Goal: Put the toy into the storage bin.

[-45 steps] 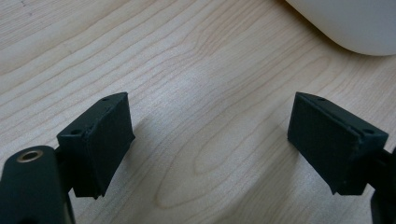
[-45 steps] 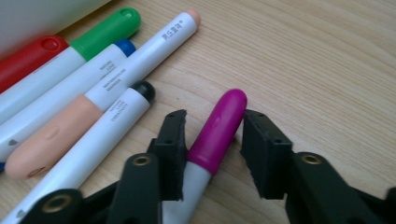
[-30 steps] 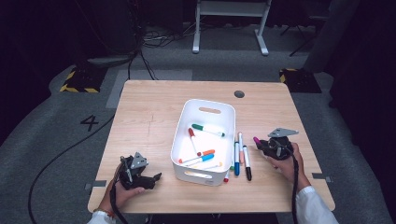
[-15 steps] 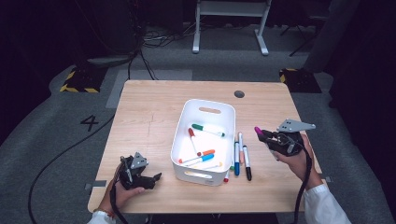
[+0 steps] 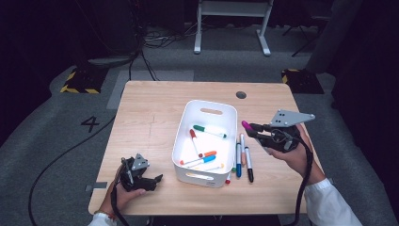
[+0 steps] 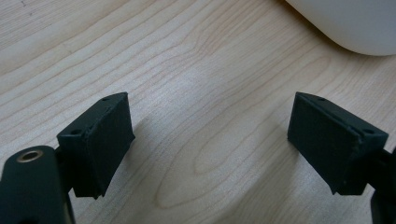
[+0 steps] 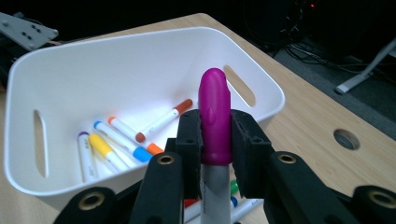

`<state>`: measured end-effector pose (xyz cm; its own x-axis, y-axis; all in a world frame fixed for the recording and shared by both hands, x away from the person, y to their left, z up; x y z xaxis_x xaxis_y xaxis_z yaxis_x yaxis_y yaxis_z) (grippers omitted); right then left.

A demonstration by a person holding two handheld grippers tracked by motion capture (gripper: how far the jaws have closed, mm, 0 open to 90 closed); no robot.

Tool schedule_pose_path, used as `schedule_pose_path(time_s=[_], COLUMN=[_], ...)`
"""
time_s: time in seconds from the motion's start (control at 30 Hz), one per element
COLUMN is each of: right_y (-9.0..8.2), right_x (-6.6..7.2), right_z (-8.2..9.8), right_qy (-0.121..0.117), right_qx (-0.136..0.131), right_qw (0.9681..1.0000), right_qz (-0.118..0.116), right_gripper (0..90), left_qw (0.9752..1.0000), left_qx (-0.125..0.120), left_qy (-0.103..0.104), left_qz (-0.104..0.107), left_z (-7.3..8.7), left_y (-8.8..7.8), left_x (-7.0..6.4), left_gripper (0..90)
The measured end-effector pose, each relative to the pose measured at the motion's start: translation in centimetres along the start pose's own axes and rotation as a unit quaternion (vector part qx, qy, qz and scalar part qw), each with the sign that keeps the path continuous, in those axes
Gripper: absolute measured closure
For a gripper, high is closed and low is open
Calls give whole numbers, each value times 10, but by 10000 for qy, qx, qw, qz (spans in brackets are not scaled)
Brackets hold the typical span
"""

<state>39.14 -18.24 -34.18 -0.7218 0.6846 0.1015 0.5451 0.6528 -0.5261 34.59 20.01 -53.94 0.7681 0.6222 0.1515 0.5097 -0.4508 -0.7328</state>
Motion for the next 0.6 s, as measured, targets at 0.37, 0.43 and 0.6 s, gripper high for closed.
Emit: schedule_pose_path(time_s=[0.37,0.43,0.6], right_y=[15,19,32], right_x=[41,47,59], right_z=[-32,-35,-38], right_qy=[-442,-500,-594], right_qx=[24,64,163], right_qw=[9981,9976,9966], right_qz=[-423,-482,-538], right_gripper=[747,747,747], left_qw=[10000,10000,10000], left_qx=[1,1,1], left_qy=[3,2,2], left_qz=[-2,-2,0], left_z=[0,0,0], left_y=[0,0,0], left_x=[0,0,0], left_gripper=[142,142,142])
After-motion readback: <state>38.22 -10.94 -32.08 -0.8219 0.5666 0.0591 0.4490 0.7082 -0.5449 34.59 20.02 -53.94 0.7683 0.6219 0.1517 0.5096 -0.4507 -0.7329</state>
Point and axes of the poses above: each handheld gripper's, and its own axes: y roughly forward along the jaws, z roughly out of its underside, x roughly to its left, the point moved 5 cm from there along y, roughly forward along the jaws, and after that the axes turned 15 degrees about y, right-handed, at the moved point
